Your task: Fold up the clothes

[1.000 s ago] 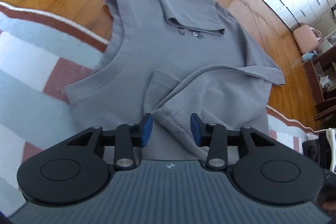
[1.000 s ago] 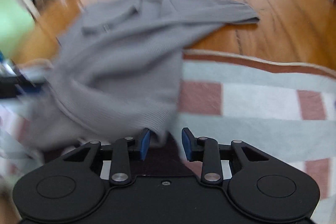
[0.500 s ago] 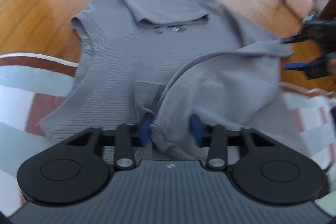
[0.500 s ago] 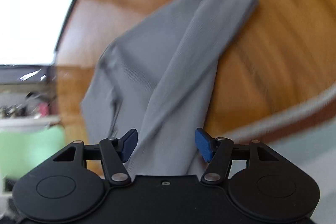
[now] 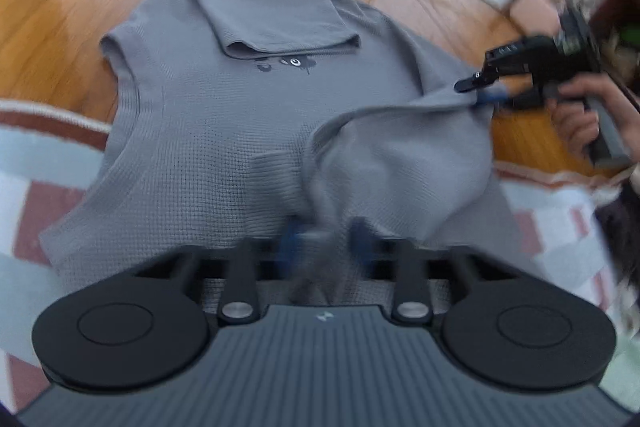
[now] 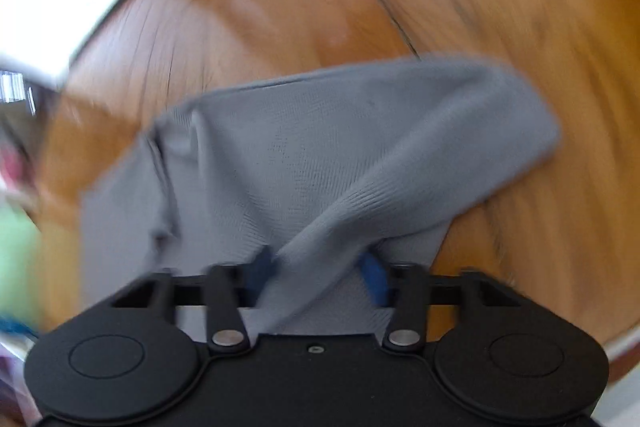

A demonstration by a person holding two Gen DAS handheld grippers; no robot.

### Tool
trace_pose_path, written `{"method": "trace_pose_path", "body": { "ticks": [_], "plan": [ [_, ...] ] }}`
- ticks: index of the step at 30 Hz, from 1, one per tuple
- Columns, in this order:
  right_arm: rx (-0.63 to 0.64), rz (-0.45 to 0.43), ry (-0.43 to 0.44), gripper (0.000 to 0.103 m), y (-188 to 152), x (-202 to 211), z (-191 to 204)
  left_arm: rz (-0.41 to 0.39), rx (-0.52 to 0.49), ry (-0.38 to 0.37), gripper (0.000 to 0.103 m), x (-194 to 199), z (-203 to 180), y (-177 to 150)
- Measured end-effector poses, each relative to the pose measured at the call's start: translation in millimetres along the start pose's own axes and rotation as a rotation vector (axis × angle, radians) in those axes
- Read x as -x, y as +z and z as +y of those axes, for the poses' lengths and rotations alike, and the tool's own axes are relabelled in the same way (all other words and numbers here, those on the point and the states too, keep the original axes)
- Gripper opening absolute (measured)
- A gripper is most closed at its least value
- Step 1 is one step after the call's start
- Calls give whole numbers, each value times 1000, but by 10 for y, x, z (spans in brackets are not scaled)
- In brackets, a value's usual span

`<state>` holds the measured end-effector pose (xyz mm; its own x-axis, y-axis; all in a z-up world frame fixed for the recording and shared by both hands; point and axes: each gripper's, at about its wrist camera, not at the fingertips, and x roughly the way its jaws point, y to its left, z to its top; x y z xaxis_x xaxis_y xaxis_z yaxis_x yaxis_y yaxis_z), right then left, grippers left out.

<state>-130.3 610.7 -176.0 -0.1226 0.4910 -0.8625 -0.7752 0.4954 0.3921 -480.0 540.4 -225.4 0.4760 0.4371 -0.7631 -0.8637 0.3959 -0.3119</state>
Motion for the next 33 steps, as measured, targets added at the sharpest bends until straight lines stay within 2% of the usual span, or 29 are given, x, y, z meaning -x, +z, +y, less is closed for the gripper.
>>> {"method": "trace_pose_path", "body": {
  "ticks": [1, 2, 6, 10, 13, 17, 20, 22, 23, 24, 25, 26, 29, 33],
  "plan": [
    [61, -12, -26, 16, -20, -14, 74, -4, -7, 4, 12, 11, -24, 2],
    [116, -26, -50, 10, -40, -25, 143, -8, -14, 9, 10, 23, -49, 4],
    [171, -126, -72, 8, -95, 105, 336, -32, -33, 18, 9, 122, -114, 22],
    [255, -229, -82, 8, -26, 377, 690, -84, 2, -26, 9, 387, -111, 18],
    [325, -294, -42, 8, 190, 536, 1149, -119, -5, -41, 8, 611, -136, -27],
    [518, -372, 56, 8, 306, 593, 2024, -191, -149, -23, 8, 1051, -245, -167],
    [687, -393, 159, 9, 72, 577, 2663, -172, -61, -46, 8, 1187, -77, -305],
    [715, -343, 226, 14, -140, 511, 2884, -120, 12, -34, 8, 1120, 68, -371],
    [729, -317, 259, 33, -246, 478, 2994, -87, 42, -20, 8, 1061, 134, -390],
    [741, -294, 287, 45, -353, 446, 3089, -50, 62, 5, 8, 990, 189, -386],
    [746, -285, 267, 54, -461, 415, 3066, -20, 98, 25, 9, 925, 258, -382],
    [752, -277, 245, 54, -573, 389, 3032, 10, 134, 44, 11, 860, 326, -378],
    [804, -267, 132, 54, -971, 421, 2641, 75, 252, 33, 12, 731, 520, -386],
    [906, -302, 44, 54, -1480, 715, 1801, 85, 358, -34, 19, 676, 651, -351]
  ]
}}
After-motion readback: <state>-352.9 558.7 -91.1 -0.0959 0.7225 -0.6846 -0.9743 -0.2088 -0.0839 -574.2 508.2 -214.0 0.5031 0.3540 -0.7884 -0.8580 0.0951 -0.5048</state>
